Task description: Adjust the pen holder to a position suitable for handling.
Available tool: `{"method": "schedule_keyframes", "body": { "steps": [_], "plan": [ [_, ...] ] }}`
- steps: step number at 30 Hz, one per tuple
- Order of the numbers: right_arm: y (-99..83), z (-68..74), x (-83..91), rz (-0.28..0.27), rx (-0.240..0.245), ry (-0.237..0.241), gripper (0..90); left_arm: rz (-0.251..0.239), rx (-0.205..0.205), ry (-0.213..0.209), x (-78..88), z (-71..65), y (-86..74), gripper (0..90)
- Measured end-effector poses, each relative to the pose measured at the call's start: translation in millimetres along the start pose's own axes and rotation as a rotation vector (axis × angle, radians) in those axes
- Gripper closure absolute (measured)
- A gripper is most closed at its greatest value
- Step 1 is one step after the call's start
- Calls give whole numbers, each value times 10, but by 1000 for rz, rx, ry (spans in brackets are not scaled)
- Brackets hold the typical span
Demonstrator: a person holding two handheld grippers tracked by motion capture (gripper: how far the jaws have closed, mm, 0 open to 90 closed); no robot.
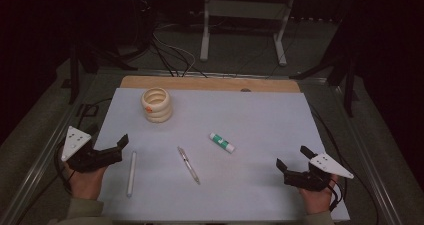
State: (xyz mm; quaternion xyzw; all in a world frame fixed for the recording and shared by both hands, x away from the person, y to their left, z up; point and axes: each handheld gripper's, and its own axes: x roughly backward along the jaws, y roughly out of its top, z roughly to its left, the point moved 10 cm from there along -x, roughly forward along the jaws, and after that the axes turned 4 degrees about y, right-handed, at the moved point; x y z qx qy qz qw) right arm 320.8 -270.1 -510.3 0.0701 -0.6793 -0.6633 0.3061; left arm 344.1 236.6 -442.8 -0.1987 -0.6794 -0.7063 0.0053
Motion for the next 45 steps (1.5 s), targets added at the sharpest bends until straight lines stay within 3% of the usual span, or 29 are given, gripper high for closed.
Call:
{"method": "schedule_keyframes", "body": {
  "steps": [10,15,19,26,45],
  "plan": [
    [-13,-16,-7,6,-9,-4,0,19,-5,-37,-215,2,99,4],
    [-19,-12,-18,9,-3,-4,0,23,-60,-22,-383,11,150,4],
    [-15,-18,-15,6,-7,-4,0,27,-68,-20,-493,10,168,5],
    [-15,-26,-15,5,-9,-3,0,44,-9,-16,-624,69,235,5],
    [-25,-22,-27,11,-10,1,0,79,-14,21,-941,198,435,6]
  ]
}}
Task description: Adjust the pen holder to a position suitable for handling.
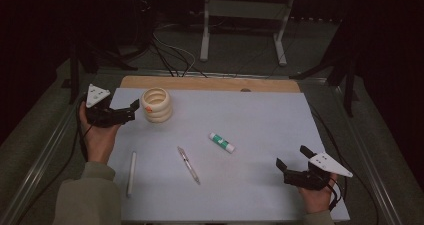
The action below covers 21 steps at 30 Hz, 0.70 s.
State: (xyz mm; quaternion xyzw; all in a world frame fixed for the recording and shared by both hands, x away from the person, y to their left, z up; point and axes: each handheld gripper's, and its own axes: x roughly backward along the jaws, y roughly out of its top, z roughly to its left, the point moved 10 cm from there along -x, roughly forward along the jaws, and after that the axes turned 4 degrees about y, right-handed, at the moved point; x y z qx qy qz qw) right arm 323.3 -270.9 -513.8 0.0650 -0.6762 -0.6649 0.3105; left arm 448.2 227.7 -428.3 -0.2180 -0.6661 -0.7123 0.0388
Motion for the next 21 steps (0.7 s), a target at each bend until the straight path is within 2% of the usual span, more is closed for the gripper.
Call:
{"method": "schedule_keyframes", "body": {
  "steps": [5,7,11,13,14,19,20,21],
  "plan": [
    [-3,5,-5,2,2,2,0,3,-9,1,-97,-6,53,6],
    [-4,6,-6,3,4,2,0,3,-9,1,-97,-6,53,6],
    [-5,11,-11,4,5,4,0,20,-10,0,-219,-17,38,6],
    [-5,11,-13,4,6,4,0,20,-10,0,-219,-17,38,6],
    [-7,14,-15,5,7,4,0,25,-18,-6,-280,-32,25,6],
    [-6,21,-17,6,9,7,0,30,-1,-7,-334,-25,15,6],
    [-6,21,-19,6,9,7,0,54,12,10,-407,-5,-21,6],
    [-7,20,-19,7,9,7,0,54,12,10,-407,-5,-21,6]
  ]
}}
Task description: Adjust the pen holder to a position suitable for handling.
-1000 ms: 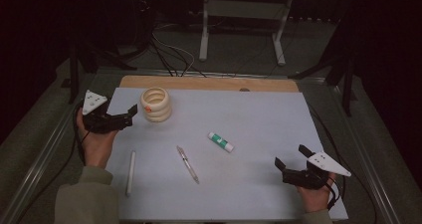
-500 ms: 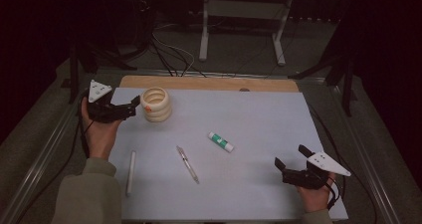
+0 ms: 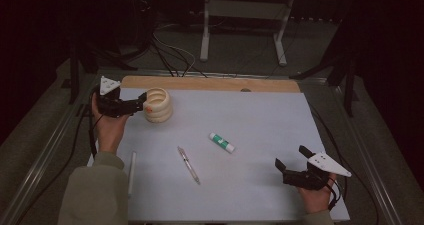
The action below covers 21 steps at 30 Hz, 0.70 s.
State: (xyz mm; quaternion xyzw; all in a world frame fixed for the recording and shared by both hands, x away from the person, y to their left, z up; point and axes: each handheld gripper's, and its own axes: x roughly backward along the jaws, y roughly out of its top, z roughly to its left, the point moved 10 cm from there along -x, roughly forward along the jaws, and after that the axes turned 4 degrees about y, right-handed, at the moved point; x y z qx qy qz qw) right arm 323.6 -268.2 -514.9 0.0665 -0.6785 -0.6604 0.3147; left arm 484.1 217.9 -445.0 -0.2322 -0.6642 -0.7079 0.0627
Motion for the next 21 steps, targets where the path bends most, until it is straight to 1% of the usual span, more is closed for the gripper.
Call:
{"method": "schedule_keyframes", "body": {
  "steps": [2,4,5,6,7,8,10,12,14,16,17,20,21],
  "plan": [
    [-1,2,-2,1,0,1,0,27,7,16,-81,17,-36,6],
    [-1,3,-4,2,0,1,0,27,7,16,-81,17,-36,6],
    [-1,7,-7,2,1,3,0,50,28,25,-159,39,-68,6],
    [0,8,-9,2,1,3,0,60,35,31,-189,45,-85,6],
    [0,8,-9,2,1,3,0,60,35,31,-189,45,-85,6],
    [-2,9,-11,3,0,3,0,76,49,39,-247,48,-117,6],
    [0,7,-9,2,1,3,0,87,62,44,-294,43,-144,6],
    [2,5,-5,1,0,4,0,97,68,47,-336,28,-170,6],
    [4,4,-3,0,-1,4,0,110,62,57,-375,19,-197,9],
    [4,5,-3,0,0,4,0,110,62,57,-375,19,-197,10],
    [3,7,-8,1,2,5,0,138,56,77,-439,15,-247,10],
    [3,15,-13,2,3,7,0,151,63,84,-477,8,-273,16],
    [4,15,-13,2,4,7,0,160,62,87,-497,5,-288,34]
  ]
}}
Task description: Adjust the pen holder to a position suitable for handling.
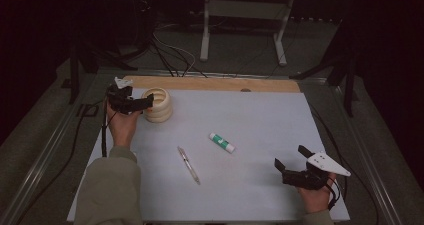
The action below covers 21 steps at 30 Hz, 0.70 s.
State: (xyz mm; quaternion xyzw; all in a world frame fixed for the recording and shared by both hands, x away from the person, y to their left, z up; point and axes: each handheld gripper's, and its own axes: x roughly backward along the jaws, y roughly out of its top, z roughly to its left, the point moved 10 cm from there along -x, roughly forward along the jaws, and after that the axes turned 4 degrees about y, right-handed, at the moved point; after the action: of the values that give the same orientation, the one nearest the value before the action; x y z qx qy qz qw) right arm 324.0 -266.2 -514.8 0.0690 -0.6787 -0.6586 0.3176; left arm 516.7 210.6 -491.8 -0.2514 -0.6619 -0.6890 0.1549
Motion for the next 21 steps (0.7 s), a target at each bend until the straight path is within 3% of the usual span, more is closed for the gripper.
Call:
{"method": "schedule_keyframes", "body": {
  "steps": [1,2,5,7,8,9,12,13,14,17,21],
  "plan": [
    [0,0,0,0,0,0,0,22,-9,46,-42,2,-38,69],
    [0,0,0,0,-1,0,0,30,-9,50,-64,-9,-56,95],
    [2,2,3,-1,0,0,0,65,24,40,-141,-59,-112,137],
    [2,2,3,-1,0,1,0,65,24,40,-141,-59,-112,158],
    [2,1,5,-1,0,1,0,100,58,34,-212,-96,-167,169],
    [3,0,6,-1,-1,0,0,113,65,31,-235,-105,-190,191],
    [5,-1,9,-1,0,1,0,130,91,28,-262,-115,-223,324],
    [4,-2,10,-1,-1,1,0,158,104,54,-282,-89,-265,324],
    [4,-3,12,-1,-4,1,0,175,96,66,-289,-78,-297,442],
    [7,-6,18,-3,-5,0,0,213,101,71,-307,-65,-388,548],
    [4,-4,13,0,-6,-1,0,197,166,66,-292,-8,-439,726]
  ]
}}
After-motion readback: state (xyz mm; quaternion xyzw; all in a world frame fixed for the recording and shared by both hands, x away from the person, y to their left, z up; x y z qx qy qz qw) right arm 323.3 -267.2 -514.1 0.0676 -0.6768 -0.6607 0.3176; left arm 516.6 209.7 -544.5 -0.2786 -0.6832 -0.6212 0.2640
